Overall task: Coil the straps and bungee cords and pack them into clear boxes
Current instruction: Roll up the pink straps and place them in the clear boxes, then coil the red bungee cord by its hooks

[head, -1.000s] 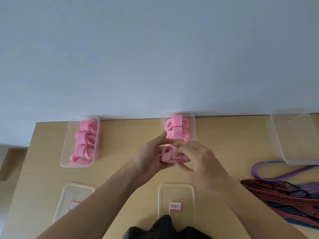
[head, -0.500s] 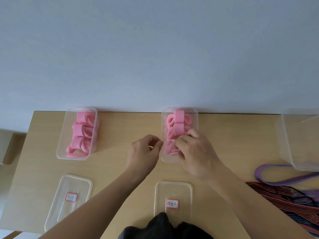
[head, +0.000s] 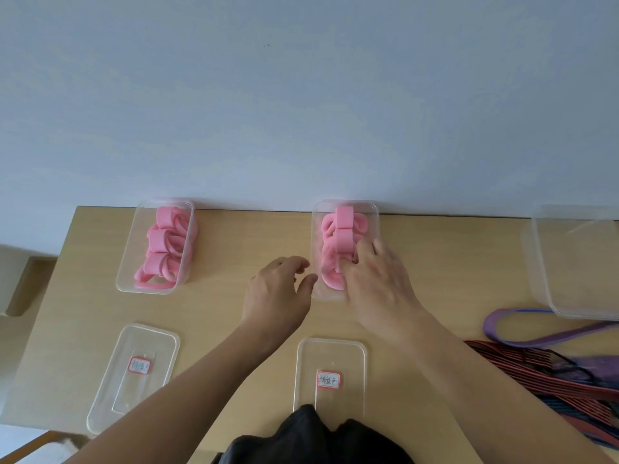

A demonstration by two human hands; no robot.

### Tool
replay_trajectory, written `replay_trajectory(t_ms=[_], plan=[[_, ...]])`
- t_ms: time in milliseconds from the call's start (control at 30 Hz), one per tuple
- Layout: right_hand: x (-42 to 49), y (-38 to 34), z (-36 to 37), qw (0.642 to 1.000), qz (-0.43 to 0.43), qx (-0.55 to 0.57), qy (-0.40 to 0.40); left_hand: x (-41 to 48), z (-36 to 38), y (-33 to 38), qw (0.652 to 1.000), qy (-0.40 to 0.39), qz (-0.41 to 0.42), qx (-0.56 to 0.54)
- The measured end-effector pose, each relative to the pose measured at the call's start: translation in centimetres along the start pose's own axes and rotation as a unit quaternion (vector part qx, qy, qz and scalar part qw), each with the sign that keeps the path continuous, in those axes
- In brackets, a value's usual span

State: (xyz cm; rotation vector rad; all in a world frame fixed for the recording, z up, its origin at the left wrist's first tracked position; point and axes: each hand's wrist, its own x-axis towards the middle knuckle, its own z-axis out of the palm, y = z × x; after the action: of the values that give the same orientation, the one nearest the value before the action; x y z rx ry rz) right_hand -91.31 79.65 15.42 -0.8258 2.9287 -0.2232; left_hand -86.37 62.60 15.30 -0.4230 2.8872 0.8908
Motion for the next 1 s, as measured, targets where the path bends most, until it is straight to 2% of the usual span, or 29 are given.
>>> replay_trajectory(t_ms=[133, 300, 467, 567, 733, 867, 1000], plan=[[-2.2, -0.5, -1.3, 0.999, 0.008, 0.015, 0.03, -2.4, -0.8, 0.5, 0.992, 0.048, 0.099, 0.064], [-9.7, -0.8, -3.1, 0.994, 0.076, 0.041, 0.06, -5.6, -0.5, 2.2, 0.98, 0.048, 0.19, 0.041], [-20.9, 0.3, -2.8, 0.982, 0.186, 0.017, 0.002, -9.8, 2.5, 5.6, 0.958, 0.007, 0.288, -0.01], [-27.0, 1.1, -3.7, 0.964, 0.258, 0.011, -0.066, -12.3, 4.7, 7.3, 0.942, -0.044, 0.33, -0.028], [-32.9, 4.5, -5.5, 0.945, 0.316, 0.027, -0.079, -14.5, 7.2, 10.5, 0.927, -0.123, 0.353, 0.011], [-33.7, 10.2, -5.6, 0.942, 0.326, 0.024, -0.078, -13.9, 8.5, 13.9, 0.91, -0.166, 0.366, 0.1], [-31.4, 16.0, -5.4, 0.961, 0.269, 0.023, -0.063, -12.1, 10.8, 18.1, 0.897, -0.191, 0.364, 0.164]])
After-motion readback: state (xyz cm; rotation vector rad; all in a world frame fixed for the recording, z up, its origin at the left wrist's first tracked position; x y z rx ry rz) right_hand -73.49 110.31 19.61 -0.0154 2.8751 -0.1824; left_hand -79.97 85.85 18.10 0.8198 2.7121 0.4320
